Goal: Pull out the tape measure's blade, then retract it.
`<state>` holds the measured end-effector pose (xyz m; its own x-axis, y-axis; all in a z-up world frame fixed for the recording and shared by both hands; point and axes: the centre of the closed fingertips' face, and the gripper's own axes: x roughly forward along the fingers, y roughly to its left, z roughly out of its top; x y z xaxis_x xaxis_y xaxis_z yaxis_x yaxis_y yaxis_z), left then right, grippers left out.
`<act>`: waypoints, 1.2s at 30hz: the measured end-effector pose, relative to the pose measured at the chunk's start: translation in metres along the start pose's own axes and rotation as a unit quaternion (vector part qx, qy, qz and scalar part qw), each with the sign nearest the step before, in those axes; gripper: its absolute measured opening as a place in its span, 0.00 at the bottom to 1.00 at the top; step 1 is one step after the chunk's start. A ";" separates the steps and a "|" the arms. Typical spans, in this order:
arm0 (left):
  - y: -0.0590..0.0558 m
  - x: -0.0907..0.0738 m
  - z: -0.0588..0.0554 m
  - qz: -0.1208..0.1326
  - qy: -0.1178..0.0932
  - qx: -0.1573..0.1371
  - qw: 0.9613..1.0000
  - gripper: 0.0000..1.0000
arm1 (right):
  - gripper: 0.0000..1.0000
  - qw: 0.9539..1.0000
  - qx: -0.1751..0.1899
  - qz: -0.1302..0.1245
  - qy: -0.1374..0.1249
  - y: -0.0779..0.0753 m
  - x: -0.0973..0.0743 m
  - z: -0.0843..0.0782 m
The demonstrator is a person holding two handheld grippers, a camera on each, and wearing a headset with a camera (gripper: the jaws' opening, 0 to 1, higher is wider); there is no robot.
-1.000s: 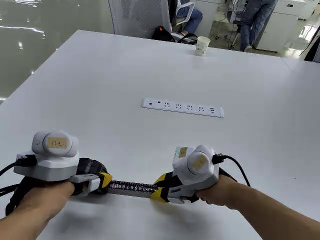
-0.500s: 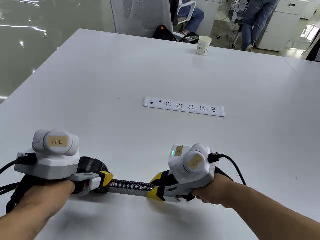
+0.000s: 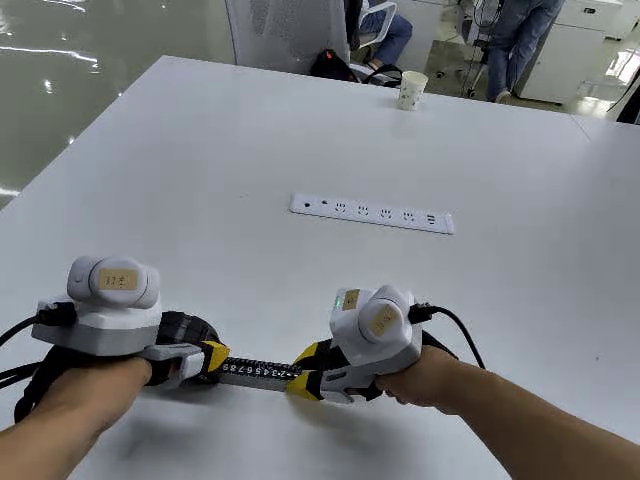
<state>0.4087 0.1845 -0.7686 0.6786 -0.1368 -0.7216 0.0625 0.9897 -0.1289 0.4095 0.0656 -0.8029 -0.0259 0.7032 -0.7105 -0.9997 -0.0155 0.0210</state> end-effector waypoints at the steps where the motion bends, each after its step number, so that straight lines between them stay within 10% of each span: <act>1: 0.000 0.000 0.000 0.000 0.000 0.000 1.000 0.56 | 0.10 1.000 0.000 0.000 -0.001 0.000 0.001 0.001; 36: 0.002 -0.002 -0.001 -0.005 0.002 -0.008 1.000 0.56 | 0.11 1.000 -0.012 0.016 -0.017 0.008 0.035 0.034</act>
<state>0.4071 0.1865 -0.7684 0.6756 -0.1478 -0.7223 0.0582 0.9873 -0.1477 0.4011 0.1141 -0.8032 -0.0582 0.7264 -0.6848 -0.9981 -0.0549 0.0265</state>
